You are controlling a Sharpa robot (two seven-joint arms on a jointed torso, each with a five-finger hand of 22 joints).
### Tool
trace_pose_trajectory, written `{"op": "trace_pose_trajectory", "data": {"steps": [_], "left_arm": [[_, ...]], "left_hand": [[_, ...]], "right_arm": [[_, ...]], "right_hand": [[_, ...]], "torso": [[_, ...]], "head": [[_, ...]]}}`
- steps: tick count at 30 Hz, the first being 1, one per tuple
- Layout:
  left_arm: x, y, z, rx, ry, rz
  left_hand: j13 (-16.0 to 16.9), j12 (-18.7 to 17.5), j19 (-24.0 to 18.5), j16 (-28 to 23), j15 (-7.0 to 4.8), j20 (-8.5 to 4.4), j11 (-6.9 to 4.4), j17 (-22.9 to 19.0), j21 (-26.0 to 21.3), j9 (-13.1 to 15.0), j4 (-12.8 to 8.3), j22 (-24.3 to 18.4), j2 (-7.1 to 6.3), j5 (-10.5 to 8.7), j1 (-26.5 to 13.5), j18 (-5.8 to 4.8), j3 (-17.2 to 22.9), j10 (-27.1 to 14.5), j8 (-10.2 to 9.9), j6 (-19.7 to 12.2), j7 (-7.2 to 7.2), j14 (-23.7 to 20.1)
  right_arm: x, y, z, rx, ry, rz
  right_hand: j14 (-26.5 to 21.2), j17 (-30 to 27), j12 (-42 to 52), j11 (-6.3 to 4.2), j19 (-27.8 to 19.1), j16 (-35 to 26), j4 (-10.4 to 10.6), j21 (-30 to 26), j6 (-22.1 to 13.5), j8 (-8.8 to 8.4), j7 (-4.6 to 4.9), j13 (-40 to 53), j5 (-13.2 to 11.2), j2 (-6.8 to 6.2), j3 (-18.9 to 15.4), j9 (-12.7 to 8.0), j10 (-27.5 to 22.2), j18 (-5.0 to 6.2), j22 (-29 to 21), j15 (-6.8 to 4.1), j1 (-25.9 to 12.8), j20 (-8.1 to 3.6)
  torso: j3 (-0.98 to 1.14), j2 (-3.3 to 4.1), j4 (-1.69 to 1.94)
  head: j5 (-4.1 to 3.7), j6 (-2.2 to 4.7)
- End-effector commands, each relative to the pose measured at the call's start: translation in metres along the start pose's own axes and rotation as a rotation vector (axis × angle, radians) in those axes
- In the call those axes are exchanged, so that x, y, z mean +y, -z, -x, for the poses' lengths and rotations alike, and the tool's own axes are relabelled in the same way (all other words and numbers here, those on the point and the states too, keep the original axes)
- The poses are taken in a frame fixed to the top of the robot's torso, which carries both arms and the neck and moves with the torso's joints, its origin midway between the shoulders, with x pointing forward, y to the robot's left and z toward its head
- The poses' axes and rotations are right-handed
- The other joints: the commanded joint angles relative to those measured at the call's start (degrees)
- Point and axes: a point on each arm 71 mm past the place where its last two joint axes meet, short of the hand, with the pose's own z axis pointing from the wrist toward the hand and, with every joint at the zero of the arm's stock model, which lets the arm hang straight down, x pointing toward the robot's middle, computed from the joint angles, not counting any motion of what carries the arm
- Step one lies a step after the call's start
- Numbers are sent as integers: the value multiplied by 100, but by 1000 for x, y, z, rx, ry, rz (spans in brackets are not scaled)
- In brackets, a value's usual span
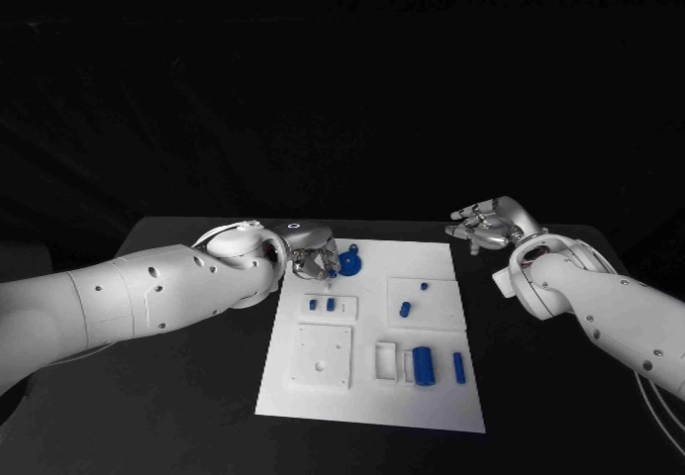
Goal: Assemble the parts on the task board
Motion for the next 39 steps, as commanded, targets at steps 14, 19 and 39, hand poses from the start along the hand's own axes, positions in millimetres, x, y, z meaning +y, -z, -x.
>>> {"op": "trace_pose_trajectory", "data": {"steps": [14, 19, 39], "left_arm": [[12, 7, -5, 54, 12, 36], [13, 6, -8, 59, 8, 38], [11, 2, -19, 71, -9, 26]], "left_hand": [[-5, 5, 13, -41, 32, 30, 6, 2, -43, 8, 22, 115, -21, -41, 44, 24, -18, -46, 21, -57, 15, 13], [-5, 5, 13, -41, 32, 30, 6, 2, -43, 8, 22, 115, -21, -41, 44, 24, -18, -46, 21, -57, 15, 13], [-5, 5, 11, -46, 37, 35, 12, 10, -38, 7, 46, 115, -32, -46, 59, 30, -17, -61, 21, -78, 19, 9]], "right_arm": [[0, 0, 0, 4, -2, 6], [1, 0, 0, 4, -2, 7], [1, 0, -1, 5, -2, 7]], "right_hand": [[-27, -8, -39, 2, 96, 33, -7, -42, 16, -20, 39, -8, 45, 5, -46, -5, 30, 41, 7, 20, -63, 46], [-27, -8, -39, 2, 96, 33, -7, -42, 16, -20, 39, -8, 45, 5, -46, -5, 30, 41, 7, 20, -63, 46], [-27, -8, -39, 2, 96, 33, -7, -42, 16, -20, 39, -8, 45, 5, -46, -5, 30, 41, 7, 20, -63, 46]], "torso": [[4, 5, -12], [5, 5, -14], [-4, 5, -15]], "head": [[22, -10], [22, -12], [-7, -18]]}}
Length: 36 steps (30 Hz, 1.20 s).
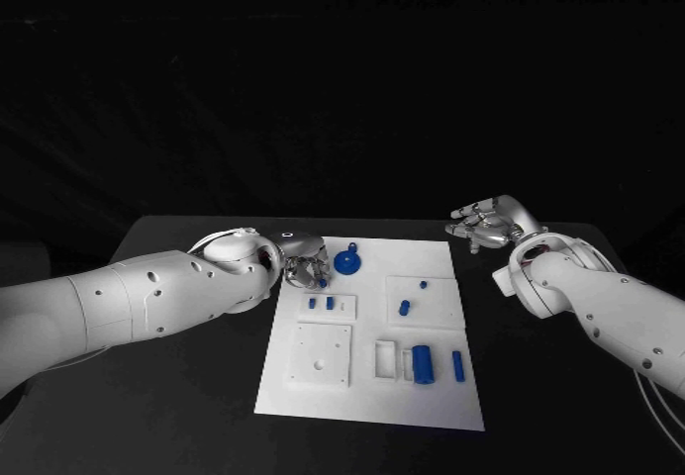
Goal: Assemble the parts on the task board
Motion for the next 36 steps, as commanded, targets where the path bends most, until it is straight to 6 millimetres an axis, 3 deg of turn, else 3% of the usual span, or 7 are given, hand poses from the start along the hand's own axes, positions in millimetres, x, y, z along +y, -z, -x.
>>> {"op": "trace_pose_trajectory", "data": {"steps": [1, 36], "left_arm": [[-3, -1, 0, 1, -11, -15], [-8, -9, -9, 62, -16, -3]], "left_hand": [[-2, 6, 12, -21, 36, 35, -9, 6, -15, 1, 28, 113, -5, -24, 34, 46, 2, -40, 36, -38, 18, 10], [-2, 7, 6, -20, 37, 38, -10, 16, -9, 1, 29, 115, -3, -44, 63, 51, 13, -32, 36, -54, 22, -2]], "right_arm": [[1, 0, -1, 5, 0, 8], [1, 0, -1, 14, 0, 3]], "right_hand": [[-32, -19, -64, 4, 102, 38, 10, -36, 16, -19, 40, -8, 28, 6, -36, -4, 36, 80, 18, 23, -67, 48], [-36, -31, -156, 12, 111, 44, 13, -59, 17, -20, 42, -18, 44, 10, -34, -4, 50, 85, 31, 27, -71, 52]], "torso": [[-4, -1, -1], [4, -1, -1]], "head": [[-8, 6], [-20, -4]]}}
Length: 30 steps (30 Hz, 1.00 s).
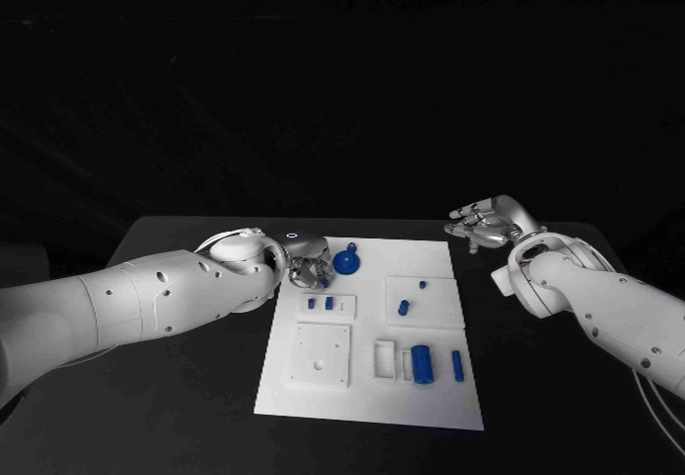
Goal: Assemble the parts on the task board
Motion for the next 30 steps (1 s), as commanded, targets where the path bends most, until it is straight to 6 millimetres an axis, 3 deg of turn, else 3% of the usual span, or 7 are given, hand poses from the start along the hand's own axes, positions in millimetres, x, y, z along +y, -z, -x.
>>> {"op": "trace_pose_trajectory", "data": {"steps": [1, 10, 12, 18, 23, 25, 30], "left_arm": [[-3, -1, -7, 53, -3, -2], [-1, 0, -8, 58, -5, 6], [-1, -1, -8, 53, -3, 4], [-1, 0, -6, 31, 3, 2], [1, 1, -5, 16, 4, 9], [2, 1, -5, 10, 4, 12], [3, 1, -4, -4, 5, 21]], "left_hand": [[-3, 7, 2, -20, 37, 37, -9, 6, -9, 0, 6, 118, -3, -23, 67, 74, -5, -32, 13, -2, 11, -6], [-3, 6, -19, -22, 40, 38, -7, 6, -6, -6, -7, 116, -14, -58, 66, 66, -33, -30, 5, -28, 15, -39], [-3, 6, -15, -20, 45, 41, 3, 6, -6, -25, -19, 115, -42, -59, 75, 67, -23, -33, -3, -259, 44, -38], [-5, 4, -19, -36, 53, 52, 10, -4, -17, -32, -49, 110, -212, -103, 59, 69, 48, -79, -3, -1008, -60, -61], [-6, 4, -21, -41, 71, 65, 35, -8, -34, -27, -36, 107, -302, -126, 56, 74, 78, -136, 3, -1244, -110, -83], [-5, 5, -24, -33, 84, 79, 50, -8, -50, -36, -3, 106, -345, -134, 67, 84, 88, -174, -3, -1590, -156, -104], [-3, 11, -28, -32, 109, 104, 89, -19, -82, -39, 79, 105, -401, -149, 97, 101, 89, -277, -7, -1667, -155, -151]], "right_arm": [[1, 0, -1, 12, 1, 4], [0, 0, -1, 12, 1, 4], [0, 0, -1, 12, 1, 4], [0, 0, -1, 11, 1, 4], [0, 0, -1, 12, 2, 4], [0, 0, -1, 12, 2, 4], [0, 0, -1, 13, 2, 4]], "right_hand": [[-15, -6, -20, -9, 111, 21, 13, -37, 1, -20, 27, -6, 22, -13, -34, -5, 29, 90, 5, 6, -48, 52], [-15, -6, -20, -9, 111, 21, 13, -37, 1, -20, 27, -6, 22, -13, -34, -5, 29, 90, 5, 6, -48, 52], [-15, -6, -20, -9, 111, 21, 13, -37, 1, -20, 27, -6, 22, -13, -34, -5, 29, 90, 5, 6, -48, 52], [-18, -22, -83, 4, 116, 16, 16, -57, -12, -21, 32, -10, 27, -19, -51, -5, 17, 90, 6, 11, -59, 55], [-21, -24, -340, 79, 125, 23, 25, -64, -33, -20, 56, -42, 32, -34, -41, -4, -131, 117, 5, 54, -76, 83], [-28, -27, -516, 117, 133, 26, 29, -64, -42, -19, 69, -46, 30, -48, -29, -4, -180, 147, 5, 80, -87, 108], [-37, -34, -865, 172, 141, 46, 21, -74, -52, -14, 78, -51, 30, -65, -31, -2, -171, 211, 0, 116, -89, 160]], "torso": [[1, 0, 2], [-3, 0, 7], [-3, 0, 7], [-3, -1, 5], [1, -1, 3], [1, 0, 4], [-1, -1, 3]], "head": [[-4, -8], [-10, -14], [-10, -14], [-11, -9], [-13, -4], [-13, -3], [-13, 3]]}}
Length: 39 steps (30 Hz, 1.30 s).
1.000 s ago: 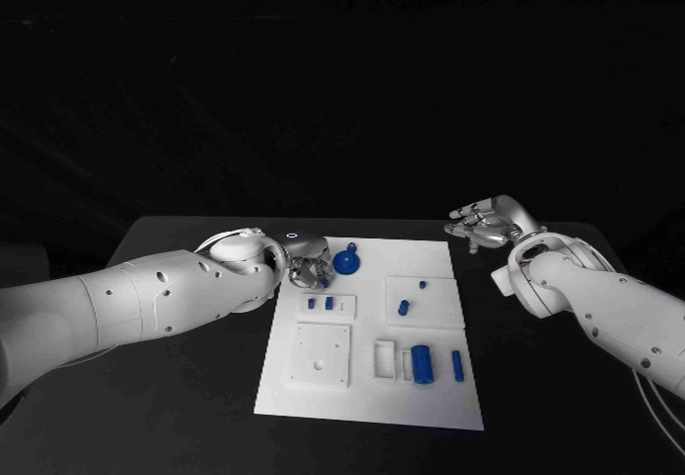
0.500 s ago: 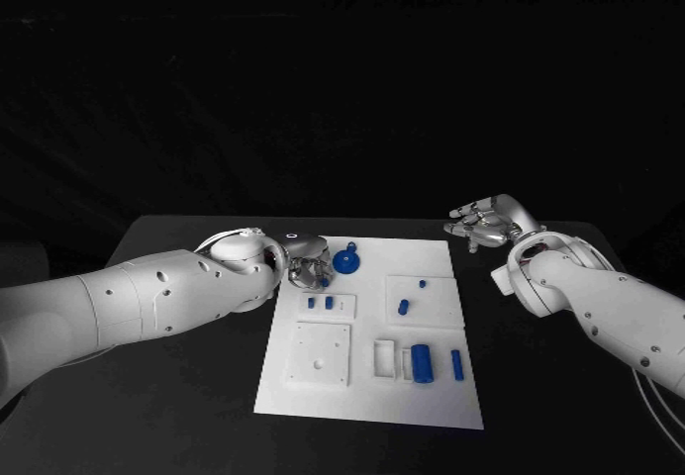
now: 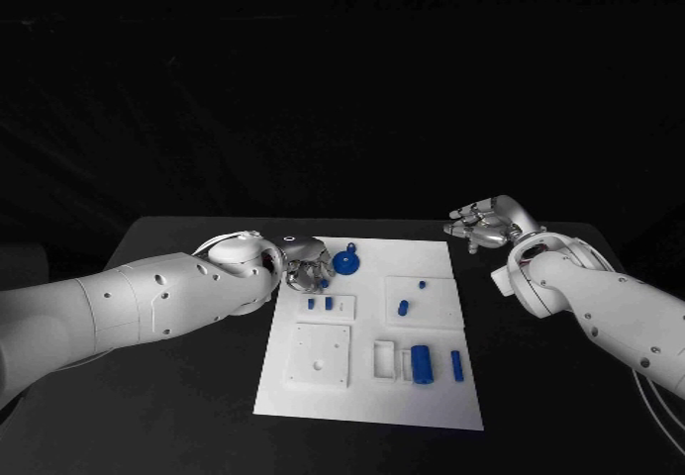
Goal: Assemble the parts on the task board
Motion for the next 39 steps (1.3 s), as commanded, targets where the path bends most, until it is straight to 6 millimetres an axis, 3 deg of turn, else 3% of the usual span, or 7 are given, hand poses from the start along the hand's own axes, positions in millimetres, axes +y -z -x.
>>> {"op": "trace_pose_trajectory", "data": {"steps": [1, 17, 22, 27, 30, 32, 39], "left_arm": [[0, 0, 2, -24, 3, 4], [28, 7, 17, -135, 45, 44], [51, 15, 36, -261, 319, 94], [70, 25, 51, -387, 685, 112], [75, 29, 57, -431, 825, 94], [76, 32, 60, -455, 925, 75], [78, 35, 63, -494, 1131, 43]], "left_hand": [[1, 8, -6, -6, 0, 44, 4, -12, -34, -5, 60, 103, -66, -32, 25, 107, 6, -48, -29, -23, 3, -41], [-5, 6, -437, -736, 153, 204, 256, -394, -242, 10, -96, 114, -204, 39, 242, 197, 150, -757, -7, 470, 221, -565], [-4, 9, -838, -1847, 214, 275, 276, -876, -749, 10, -25, -163, -88, -221, 54, 66, 146, -814, -11, 618, 338, -747], [-5, 7, -1046, -2755, 340, 388, 340, -1193, -1289, 8, 46, -577, 25, 97, -99, -16, 170, -837, -14, 666, 475, -911], [-7, 1, -1309, -3846, 456, 558, 388, -1479, -1551, 8, 180, -1386, 140, 67, -283, -45, 217, -847, -17, 633, 478, -786], [1, 12, -1475, -4413, 615, 692, 400, -1479, -1604, 8, 343, -1883, 136, -460, -490, -109, 74, -889, -17, 616, 459, -971], [-2, 20, -1666, -6119, 885, 973, 525, -1427, -1580, 6, 547, -4130, 410, -494, -458, -97, -971, -1119, -18, 531, 511, -903]], "right_arm": [[1, 0, -1, 13, 2, 6], [6, 3, -9, 147, 72, 75], [10, 8, -18, 247, 191, 90], [13, 16, -27, 314, 358, 84], [17, 19, -31, 317, 430, 97], [20, 22, -34, 317, 476, 112], [29, 29, -44, 323, 567, 151]], "right_hand": [[0, -11, -102, 26, 147, 26, -3, -30, 1, -16, 38, -7, 29, -4, -12, -3, 37, 73, 1, 31, -29, 33], [239, 51, -907, -115, 250, 210, -711, 318, 365, -18, -45, -17, -518, 131, 705, -1, 895, 101, 284, -102, 185, -86], [296, 73, -1257, -136, 222, 220, -943, 511, 475, -23, -81, -6, -512, 192, 826, -4, 1115, 104, 393, -113, 102, -103], [286, 79, -1336, -111, 208, 209, -998, 526, 547, -18, -98, -14, -624, 162, 819, 0, 1041, 109, 400, -97, 2, -86], [291, 77, -1342, -83, 210, 203, -1003, 517, 561, -19, -101, -16, -837, 139, 774, -1, 934, 110, 380, -76, -27, -69], [298, 73, -1337, -80, 215, 199, -1002, 505, 558, -19, -102, -15, -1045, 137, 729, -1, 919, 111, 354, -69, -19, -58], [306, 63, -1340, -71, 223, 188, -988, 496, 563, -19, -106, -16, -1302, 134, 647, -1, 880, 106, 290, -59, 20, -46]], "torso": [[1, 1, 1], [0, 2, -3], [7, -3, 1], [1, 0, 0], [-7, -2, -3], [-7, 0, -2], [-12, 2, 0]], "head": [[0, 5], [-138, 78], [-216, 128], [-270, 151], [-295, 155], [-285, 170], [-277, 167]]}}
